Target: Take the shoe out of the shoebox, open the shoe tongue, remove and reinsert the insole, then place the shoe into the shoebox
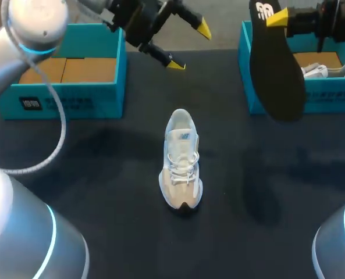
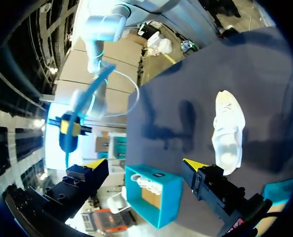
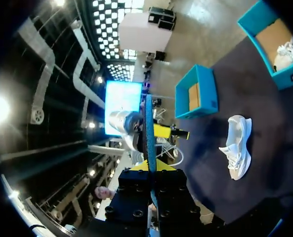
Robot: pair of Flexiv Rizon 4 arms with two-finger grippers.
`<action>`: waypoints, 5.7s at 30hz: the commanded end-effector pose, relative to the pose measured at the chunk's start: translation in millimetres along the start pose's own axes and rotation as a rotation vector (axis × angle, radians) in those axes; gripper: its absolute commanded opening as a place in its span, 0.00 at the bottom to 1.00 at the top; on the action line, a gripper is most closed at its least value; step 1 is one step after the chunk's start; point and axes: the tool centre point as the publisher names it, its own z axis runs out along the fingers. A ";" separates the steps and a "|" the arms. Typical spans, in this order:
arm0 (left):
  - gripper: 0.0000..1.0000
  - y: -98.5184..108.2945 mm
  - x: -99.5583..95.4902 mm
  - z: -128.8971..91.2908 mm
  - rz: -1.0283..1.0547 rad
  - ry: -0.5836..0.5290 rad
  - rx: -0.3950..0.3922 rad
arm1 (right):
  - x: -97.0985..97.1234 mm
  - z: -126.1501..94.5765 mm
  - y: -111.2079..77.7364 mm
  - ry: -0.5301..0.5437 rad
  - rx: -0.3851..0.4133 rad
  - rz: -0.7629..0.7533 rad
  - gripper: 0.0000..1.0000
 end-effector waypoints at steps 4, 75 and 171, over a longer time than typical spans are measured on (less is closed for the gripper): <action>1.00 -12.6 -1.3 -6.1 0.018 -0.226 -0.017 | -12.2 8.7 11.6 0.022 -0.181 0.066 0.00; 0.72 -36.3 -54.3 12.2 0.280 -0.663 -0.167 | -19.8 83.9 68.5 -0.052 -0.018 0.301 0.00; 0.00 -30.3 -34.7 -16.8 -1.564 -0.487 0.617 | -52.4 11.7 15.0 -0.004 -0.008 -0.065 1.00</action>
